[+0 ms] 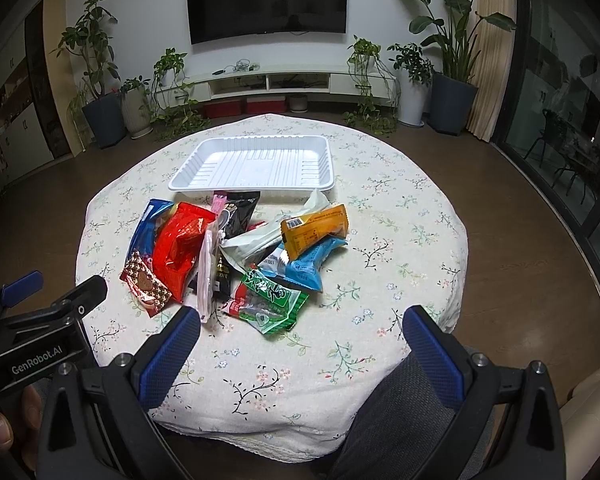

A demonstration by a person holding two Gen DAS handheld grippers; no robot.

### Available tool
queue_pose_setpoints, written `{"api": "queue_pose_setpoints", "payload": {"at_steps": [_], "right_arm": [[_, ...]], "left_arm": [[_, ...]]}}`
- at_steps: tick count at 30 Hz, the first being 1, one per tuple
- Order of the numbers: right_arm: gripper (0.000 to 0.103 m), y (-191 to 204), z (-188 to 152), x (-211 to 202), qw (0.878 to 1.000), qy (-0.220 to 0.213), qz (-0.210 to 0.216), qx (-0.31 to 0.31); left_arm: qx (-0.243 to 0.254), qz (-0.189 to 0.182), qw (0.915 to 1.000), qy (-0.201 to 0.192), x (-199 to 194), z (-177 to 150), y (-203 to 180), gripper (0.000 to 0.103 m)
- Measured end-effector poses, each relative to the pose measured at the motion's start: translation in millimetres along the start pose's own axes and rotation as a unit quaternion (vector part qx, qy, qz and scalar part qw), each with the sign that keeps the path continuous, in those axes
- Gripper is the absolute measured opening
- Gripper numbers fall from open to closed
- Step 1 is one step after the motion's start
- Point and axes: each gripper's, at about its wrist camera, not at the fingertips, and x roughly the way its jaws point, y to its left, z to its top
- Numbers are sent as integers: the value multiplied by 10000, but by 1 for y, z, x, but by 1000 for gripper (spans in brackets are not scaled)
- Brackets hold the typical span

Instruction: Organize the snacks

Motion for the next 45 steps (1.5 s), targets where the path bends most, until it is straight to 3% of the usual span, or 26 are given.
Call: {"api": "queue_pose_setpoints", "payload": {"at_steps": [45], "right_arm": [[103,2,-1,2,10000,49,-5,-29]], "left_arm": [[-6,7,10000,47,5,-4,1,103]]}}
